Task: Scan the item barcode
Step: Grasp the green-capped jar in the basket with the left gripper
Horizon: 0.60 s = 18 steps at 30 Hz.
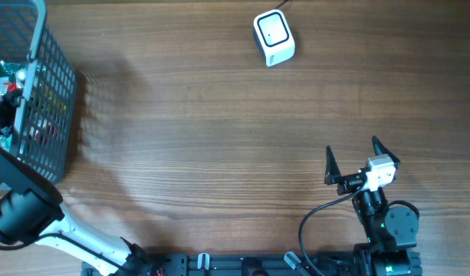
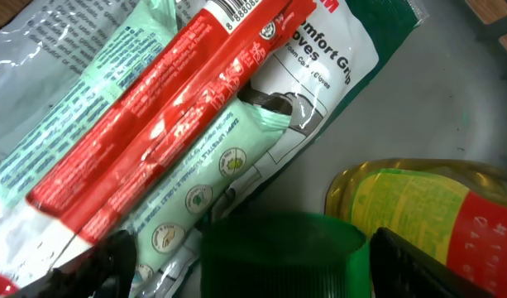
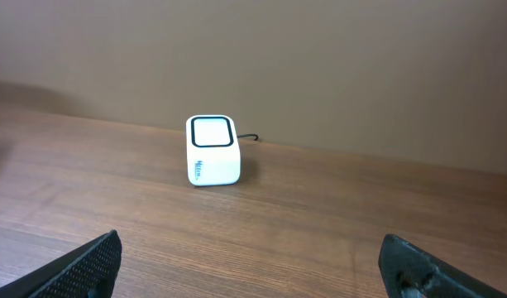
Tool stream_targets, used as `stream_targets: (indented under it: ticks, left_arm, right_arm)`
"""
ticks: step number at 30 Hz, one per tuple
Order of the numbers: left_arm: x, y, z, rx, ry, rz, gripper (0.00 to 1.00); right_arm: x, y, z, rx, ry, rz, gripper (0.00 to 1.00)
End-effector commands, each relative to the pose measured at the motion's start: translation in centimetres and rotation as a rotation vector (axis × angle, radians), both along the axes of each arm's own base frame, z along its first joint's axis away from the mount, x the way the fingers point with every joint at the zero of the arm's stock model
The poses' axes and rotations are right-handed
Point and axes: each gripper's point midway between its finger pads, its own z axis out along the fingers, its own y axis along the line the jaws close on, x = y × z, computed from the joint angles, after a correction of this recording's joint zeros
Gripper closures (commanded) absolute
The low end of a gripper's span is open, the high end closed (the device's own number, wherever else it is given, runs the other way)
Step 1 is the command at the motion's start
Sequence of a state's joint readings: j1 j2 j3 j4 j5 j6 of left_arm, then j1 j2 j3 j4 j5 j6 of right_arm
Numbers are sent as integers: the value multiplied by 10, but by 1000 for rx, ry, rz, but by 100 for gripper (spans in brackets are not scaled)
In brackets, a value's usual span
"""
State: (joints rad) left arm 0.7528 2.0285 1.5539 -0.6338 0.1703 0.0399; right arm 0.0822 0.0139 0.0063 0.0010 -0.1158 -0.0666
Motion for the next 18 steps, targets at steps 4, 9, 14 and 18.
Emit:
stream_targets:
  ticks: [4,9,14,18]
  left_arm:
    - [-6,-5,26,-1,-22,25,17]
    - [-12,-10,20,-38,5,45,20]
    - [-18,-16,11,-69,39,45,20]
    - [-21,-18,-6,-90,63,44,20]
  right_arm:
    - [0,1,1,-5,-6,8,0]
    - [0,1,1,-5,-6,7,0]
    - [0,1,1,-5,-6,8,0]
    - [0,1,1,-6,-6,8,0]
